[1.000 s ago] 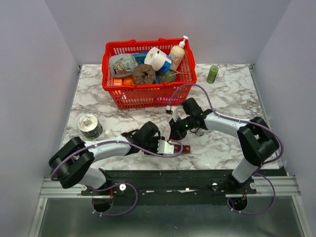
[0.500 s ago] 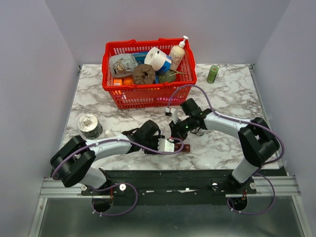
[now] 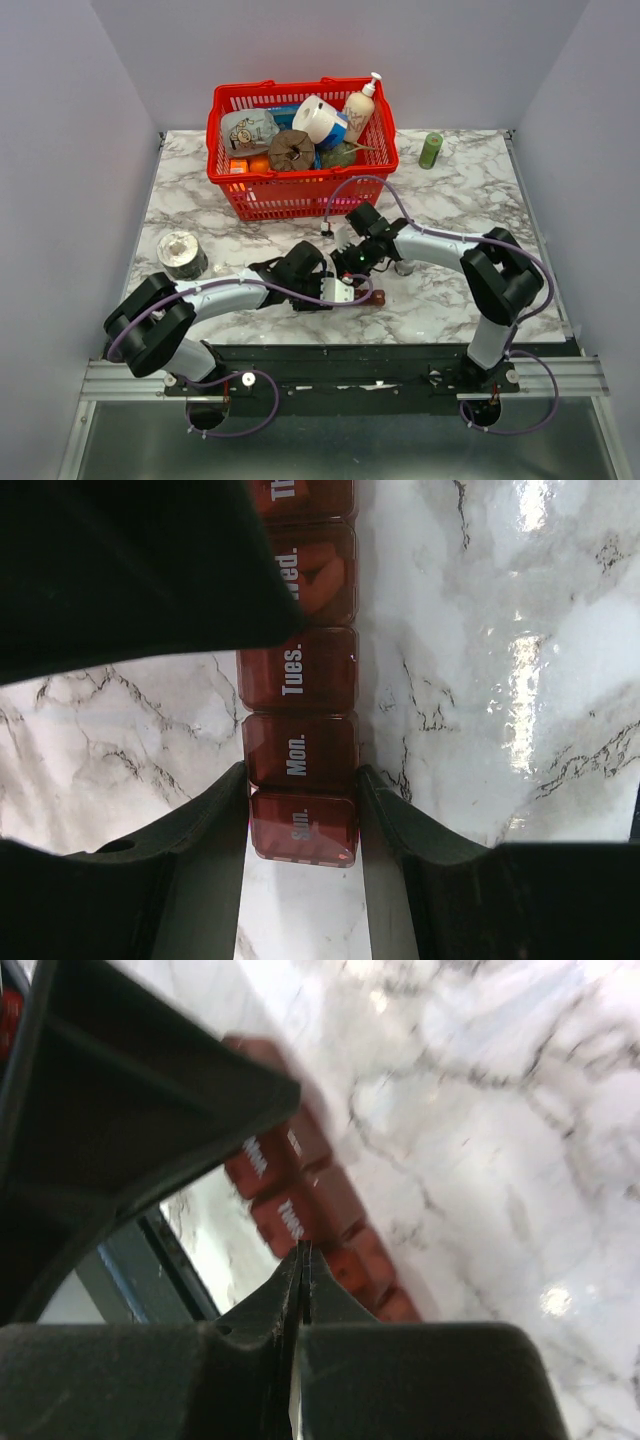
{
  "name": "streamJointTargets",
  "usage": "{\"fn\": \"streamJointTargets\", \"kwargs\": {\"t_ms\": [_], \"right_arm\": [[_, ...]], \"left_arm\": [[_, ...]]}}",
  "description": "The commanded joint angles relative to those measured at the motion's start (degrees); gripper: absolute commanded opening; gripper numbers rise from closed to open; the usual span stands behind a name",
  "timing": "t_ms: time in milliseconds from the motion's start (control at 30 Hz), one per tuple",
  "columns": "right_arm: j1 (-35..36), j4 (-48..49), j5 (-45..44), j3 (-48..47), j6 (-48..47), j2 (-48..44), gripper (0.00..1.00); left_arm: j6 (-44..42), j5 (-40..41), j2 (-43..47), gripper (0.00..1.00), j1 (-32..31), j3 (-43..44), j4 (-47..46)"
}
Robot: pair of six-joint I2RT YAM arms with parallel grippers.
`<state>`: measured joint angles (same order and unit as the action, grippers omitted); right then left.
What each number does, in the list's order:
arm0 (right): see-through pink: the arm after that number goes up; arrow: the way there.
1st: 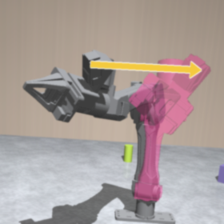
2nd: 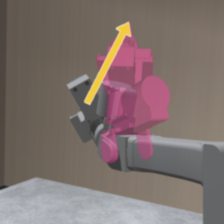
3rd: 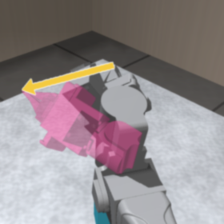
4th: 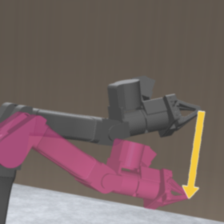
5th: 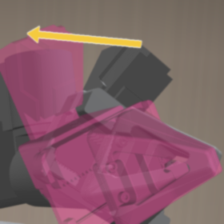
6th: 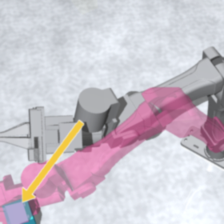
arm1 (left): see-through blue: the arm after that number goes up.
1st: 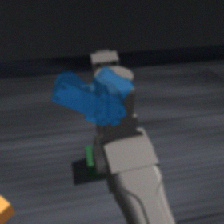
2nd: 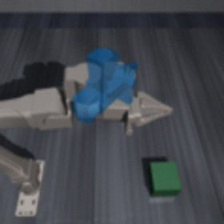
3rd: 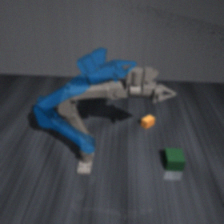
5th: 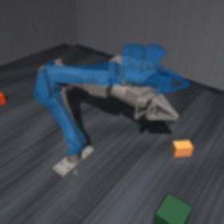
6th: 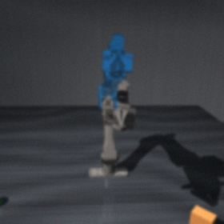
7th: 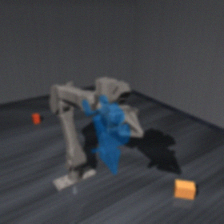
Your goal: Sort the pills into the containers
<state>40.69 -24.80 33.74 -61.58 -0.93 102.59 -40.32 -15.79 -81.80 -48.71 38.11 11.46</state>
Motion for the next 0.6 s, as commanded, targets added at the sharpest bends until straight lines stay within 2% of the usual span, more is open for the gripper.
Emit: {"fn": "streamJointTargets", "kwargs": {"t_ms": [0,167,333,567], "right_arm": [[1.1,-2.8,-8.9,-0.3,0.8,4.0,0.08],[1.1,-2.6,-4.0,-1.2,1.5,-1.0,0.08],[0.4,-2.4,4.7,-1.8,-4.4,-8.0,0.08],[0.4,-3.0,8.6,-0.2,-5.3,-6.8,0.07]], "left_arm": [[2.3,-1.9,-0.8,0.33,0.2,1.4,2.7],[2.3,-1.9,-1.1,0.33,0.2,1.1,2.5],[2.0,-1.8,-1.0,0.33,0.2,1.3,2.6],[2.2,-1.3,-0.8,0.33,0.2,1.3,2.6]]}}
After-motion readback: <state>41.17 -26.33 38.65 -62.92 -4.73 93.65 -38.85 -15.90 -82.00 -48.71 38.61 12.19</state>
